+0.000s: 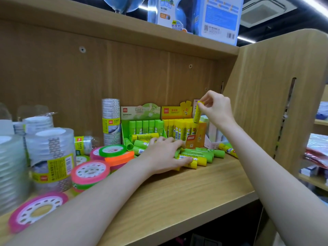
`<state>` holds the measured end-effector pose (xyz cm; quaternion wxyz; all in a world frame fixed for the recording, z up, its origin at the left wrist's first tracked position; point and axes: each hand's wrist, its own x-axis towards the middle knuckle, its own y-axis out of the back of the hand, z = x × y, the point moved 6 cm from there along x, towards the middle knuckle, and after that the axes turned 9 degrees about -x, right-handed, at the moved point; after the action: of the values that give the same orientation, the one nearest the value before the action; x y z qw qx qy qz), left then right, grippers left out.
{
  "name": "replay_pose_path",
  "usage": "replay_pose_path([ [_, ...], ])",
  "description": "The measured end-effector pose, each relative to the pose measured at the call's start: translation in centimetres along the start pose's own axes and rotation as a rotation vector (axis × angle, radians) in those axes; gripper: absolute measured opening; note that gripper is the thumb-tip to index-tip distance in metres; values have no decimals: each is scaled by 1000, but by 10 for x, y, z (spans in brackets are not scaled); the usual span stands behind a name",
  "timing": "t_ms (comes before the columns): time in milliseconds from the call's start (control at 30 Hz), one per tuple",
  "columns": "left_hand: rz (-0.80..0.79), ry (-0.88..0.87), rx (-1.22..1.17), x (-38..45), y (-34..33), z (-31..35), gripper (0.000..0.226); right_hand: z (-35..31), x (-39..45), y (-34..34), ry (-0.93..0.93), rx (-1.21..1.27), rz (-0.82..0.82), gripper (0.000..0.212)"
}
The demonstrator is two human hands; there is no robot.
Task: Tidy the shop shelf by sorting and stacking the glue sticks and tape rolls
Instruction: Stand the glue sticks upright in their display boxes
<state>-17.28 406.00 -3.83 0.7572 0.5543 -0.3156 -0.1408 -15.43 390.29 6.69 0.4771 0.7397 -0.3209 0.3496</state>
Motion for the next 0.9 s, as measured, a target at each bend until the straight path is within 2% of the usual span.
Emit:
replay_pose_path([
  [200,2,-2,-3,0,0,0,56,14,-12,-38,43,-231,-229,10],
  [367,1,0,2,1,0,-1,54,17,-25,-41,74,-326,-281,18],
  [500,4,3,-23,0,0,-1,53,17,-27,-42,92,-397,-387,22],
  [567,0,3,-15,0,-1,-1,54,21,-27,-31,60,-323,-401,27],
  [667,-7,4,-5,0,-1,-1,56,42,-31,5,-36,-174,-327,30],
  [700,-4,5,-7,0,0,-1,56,50,-36,13,-44,-227,-374,28],
  [800,-9,6,-8,0,1,-1,55,71,-57,12,-9,-516,-656,23],
  [900,-16,6,-2,-1,0,1,55,81,-70,5,-11,-559,-728,32],
])
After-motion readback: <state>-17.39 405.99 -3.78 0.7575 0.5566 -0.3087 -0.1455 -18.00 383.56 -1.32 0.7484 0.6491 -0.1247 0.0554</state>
